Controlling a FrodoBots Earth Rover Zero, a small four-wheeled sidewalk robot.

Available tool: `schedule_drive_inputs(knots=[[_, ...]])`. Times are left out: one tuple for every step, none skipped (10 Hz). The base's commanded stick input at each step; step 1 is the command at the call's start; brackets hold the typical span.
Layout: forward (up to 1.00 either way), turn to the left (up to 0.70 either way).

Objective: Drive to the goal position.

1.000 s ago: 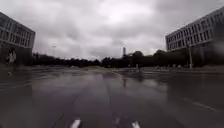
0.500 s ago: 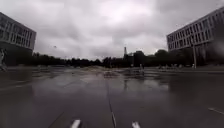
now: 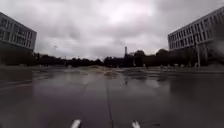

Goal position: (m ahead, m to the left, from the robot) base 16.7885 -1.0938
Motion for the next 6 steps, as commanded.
schedule_drive_inputs(knots=[[1.0, 0.0], [1.0, 0.0], [1.0, 0.0], [1.0, 0.0], [1.0, 0.0], [1.0, 0.0]])
